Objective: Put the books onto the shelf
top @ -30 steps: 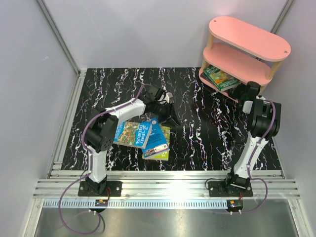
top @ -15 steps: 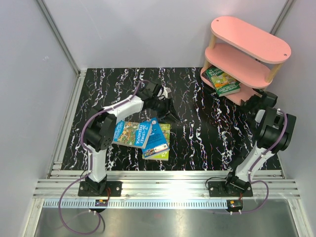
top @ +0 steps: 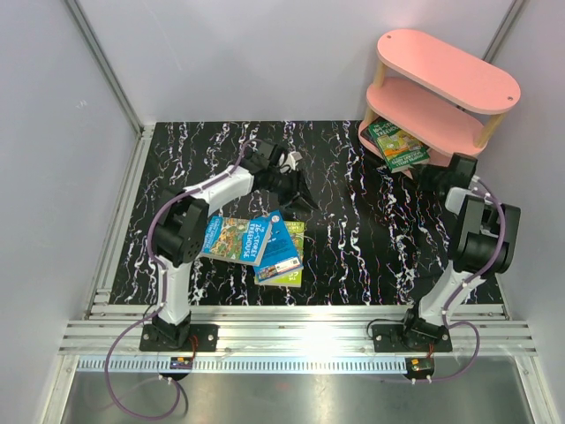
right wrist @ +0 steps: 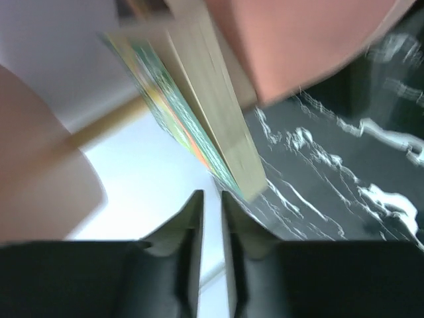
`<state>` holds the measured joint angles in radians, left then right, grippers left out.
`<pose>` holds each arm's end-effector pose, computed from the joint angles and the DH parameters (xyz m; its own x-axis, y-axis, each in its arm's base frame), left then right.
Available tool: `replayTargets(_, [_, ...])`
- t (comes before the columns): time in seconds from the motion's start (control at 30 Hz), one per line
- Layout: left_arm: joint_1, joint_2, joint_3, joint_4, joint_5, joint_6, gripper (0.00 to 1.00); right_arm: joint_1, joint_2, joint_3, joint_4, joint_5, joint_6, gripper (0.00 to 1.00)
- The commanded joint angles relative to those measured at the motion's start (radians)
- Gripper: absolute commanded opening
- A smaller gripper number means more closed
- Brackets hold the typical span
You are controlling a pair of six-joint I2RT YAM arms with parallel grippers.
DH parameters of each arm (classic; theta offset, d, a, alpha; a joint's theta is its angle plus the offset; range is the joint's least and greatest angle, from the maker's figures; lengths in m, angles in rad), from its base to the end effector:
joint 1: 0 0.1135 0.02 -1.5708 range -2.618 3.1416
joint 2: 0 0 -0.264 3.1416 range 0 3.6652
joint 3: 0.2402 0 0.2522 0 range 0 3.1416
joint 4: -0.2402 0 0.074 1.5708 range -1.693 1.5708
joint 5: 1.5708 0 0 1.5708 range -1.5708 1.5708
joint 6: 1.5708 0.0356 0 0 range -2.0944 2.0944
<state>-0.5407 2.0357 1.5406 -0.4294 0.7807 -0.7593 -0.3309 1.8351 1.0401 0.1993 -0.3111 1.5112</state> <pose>0.3662 -0.2491 0.2066 -0.9983 0.0290 -0.0500 0.0576 0.5664 -0.8221 0.3749 -0.1173 0.1749 0.0379 0.9918 0.1221 0.5339 -0.1234 0.8365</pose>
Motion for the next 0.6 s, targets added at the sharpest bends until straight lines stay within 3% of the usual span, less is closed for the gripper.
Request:
replayTargets(0.0, [0.019, -0.022, 0.001, -0.005, 0.034, 0.021, 0.36, 0.067, -0.03, 0.037, -0.08, -0.051, -0.077, 0.18])
replayTargets(0.17, [0.028, -0.031, 0.0, -0.012, 0.026, 0.028, 0.36, 0.168, 0.009, 0.077, -0.11, -0.043, -0.095, 0.02])
replayTargets(0.43, [0.05, -0.063, -0.013, -0.045, -0.001, 0.043, 0.35, 0.217, 0.101, 0.162, -0.124, -0.019, -0.085, 0.0])
replayTargets(0.57, [0.065, -0.078, -0.028, -0.046, -0.012, 0.043, 0.35, 0.217, 0.133, 0.225, -0.239, 0.013, -0.123, 0.0])
